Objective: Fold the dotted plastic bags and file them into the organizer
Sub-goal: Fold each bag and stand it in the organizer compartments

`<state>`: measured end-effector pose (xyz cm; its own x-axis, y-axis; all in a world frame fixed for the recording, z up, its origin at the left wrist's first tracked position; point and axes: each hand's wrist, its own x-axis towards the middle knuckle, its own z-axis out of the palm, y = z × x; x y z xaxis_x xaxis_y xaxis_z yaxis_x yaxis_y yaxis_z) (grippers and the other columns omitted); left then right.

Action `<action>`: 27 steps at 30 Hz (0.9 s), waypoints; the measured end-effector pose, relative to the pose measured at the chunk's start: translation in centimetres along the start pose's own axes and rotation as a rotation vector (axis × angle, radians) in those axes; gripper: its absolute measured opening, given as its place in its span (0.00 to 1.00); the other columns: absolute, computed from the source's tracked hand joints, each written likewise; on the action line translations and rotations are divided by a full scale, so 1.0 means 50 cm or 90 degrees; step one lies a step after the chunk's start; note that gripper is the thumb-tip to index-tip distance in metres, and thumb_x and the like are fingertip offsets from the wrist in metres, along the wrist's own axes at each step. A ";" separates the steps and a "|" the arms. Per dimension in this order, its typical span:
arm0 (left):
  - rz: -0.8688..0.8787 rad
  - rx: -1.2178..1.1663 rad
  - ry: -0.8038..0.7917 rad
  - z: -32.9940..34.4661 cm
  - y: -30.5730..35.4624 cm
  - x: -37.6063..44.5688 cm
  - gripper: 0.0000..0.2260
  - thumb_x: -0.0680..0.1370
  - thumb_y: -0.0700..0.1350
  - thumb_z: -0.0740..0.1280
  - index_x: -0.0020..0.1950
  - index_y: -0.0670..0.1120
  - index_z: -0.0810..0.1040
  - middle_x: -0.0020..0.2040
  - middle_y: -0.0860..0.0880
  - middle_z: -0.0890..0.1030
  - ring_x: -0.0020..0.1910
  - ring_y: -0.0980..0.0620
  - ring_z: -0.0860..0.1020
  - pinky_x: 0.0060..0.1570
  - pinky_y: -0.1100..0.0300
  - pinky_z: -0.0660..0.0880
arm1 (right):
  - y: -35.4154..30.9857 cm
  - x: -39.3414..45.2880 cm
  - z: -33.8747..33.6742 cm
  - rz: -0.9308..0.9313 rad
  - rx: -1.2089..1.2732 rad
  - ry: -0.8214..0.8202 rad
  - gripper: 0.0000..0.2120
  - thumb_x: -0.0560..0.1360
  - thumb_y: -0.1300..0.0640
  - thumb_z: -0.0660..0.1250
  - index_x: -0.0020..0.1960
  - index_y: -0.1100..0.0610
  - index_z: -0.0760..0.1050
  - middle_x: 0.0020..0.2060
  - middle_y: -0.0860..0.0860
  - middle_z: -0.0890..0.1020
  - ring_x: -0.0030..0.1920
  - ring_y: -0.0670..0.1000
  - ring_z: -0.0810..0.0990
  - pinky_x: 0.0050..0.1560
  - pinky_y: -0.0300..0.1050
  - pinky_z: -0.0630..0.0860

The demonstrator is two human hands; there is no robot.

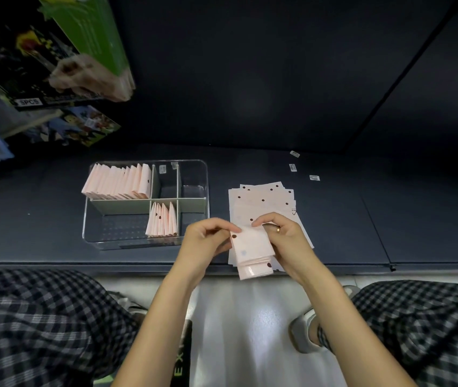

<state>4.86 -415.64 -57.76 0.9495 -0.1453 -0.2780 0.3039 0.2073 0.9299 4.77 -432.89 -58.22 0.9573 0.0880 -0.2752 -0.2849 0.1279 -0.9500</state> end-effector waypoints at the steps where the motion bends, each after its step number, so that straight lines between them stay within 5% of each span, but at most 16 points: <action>1: 0.010 0.021 -0.007 -0.002 0.003 0.000 0.20 0.77 0.29 0.60 0.34 0.47 0.83 0.36 0.48 0.82 0.38 0.56 0.81 0.41 0.65 0.78 | 0.000 0.000 0.002 -0.019 -0.009 -0.003 0.17 0.74 0.71 0.62 0.37 0.52 0.80 0.30 0.50 0.79 0.31 0.46 0.75 0.30 0.34 0.70; 4: 0.024 0.029 -0.025 -0.007 0.009 0.000 0.19 0.78 0.31 0.61 0.37 0.48 0.84 0.38 0.51 0.82 0.41 0.57 0.81 0.43 0.64 0.78 | -0.001 0.001 0.008 -0.070 -0.041 0.007 0.19 0.74 0.72 0.62 0.35 0.51 0.79 0.32 0.47 0.79 0.33 0.45 0.75 0.31 0.33 0.70; 8: -0.035 -0.098 -0.034 -0.007 0.013 0.001 0.10 0.81 0.43 0.60 0.55 0.46 0.80 0.45 0.48 0.83 0.43 0.54 0.81 0.46 0.59 0.79 | -0.004 0.003 0.012 -0.125 -0.111 0.060 0.21 0.73 0.73 0.59 0.34 0.50 0.77 0.33 0.45 0.78 0.35 0.45 0.73 0.35 0.35 0.70; 12: -0.110 -0.083 -0.001 0.014 0.010 -0.002 0.15 0.78 0.53 0.63 0.46 0.43 0.83 0.39 0.47 0.83 0.38 0.53 0.82 0.42 0.60 0.80 | -0.006 0.001 0.018 -0.182 -0.155 0.085 0.23 0.73 0.75 0.58 0.33 0.49 0.76 0.33 0.44 0.78 0.37 0.44 0.75 0.39 0.33 0.71; 18: -0.109 -0.057 0.056 0.016 0.007 0.000 0.11 0.77 0.45 0.67 0.42 0.40 0.83 0.38 0.45 0.81 0.37 0.53 0.79 0.40 0.64 0.79 | -0.005 -0.002 0.022 -0.194 -0.181 0.061 0.22 0.72 0.77 0.56 0.33 0.54 0.75 0.37 0.46 0.79 0.41 0.47 0.76 0.42 0.35 0.71; 24: 0.035 0.146 0.136 0.006 -0.005 0.006 0.09 0.76 0.41 0.68 0.36 0.47 0.83 0.35 0.50 0.82 0.34 0.55 0.77 0.41 0.60 0.76 | -0.010 0.000 0.024 -0.095 -0.084 0.029 0.17 0.76 0.70 0.55 0.41 0.56 0.80 0.45 0.50 0.84 0.47 0.45 0.81 0.44 0.33 0.76; 27: 0.135 0.264 0.141 0.008 -0.010 0.000 0.07 0.75 0.41 0.69 0.38 0.49 0.83 0.34 0.57 0.82 0.34 0.60 0.78 0.41 0.63 0.74 | -0.011 0.000 0.035 -0.107 -0.166 0.027 0.10 0.77 0.61 0.63 0.44 0.52 0.81 0.41 0.43 0.84 0.42 0.41 0.80 0.45 0.33 0.76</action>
<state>4.69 -416.12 -58.13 0.9943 0.0754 -0.0757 0.0892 -0.1968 0.9764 4.86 -431.21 -57.44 0.9927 0.0455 -0.1120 -0.1058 -0.1207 -0.9870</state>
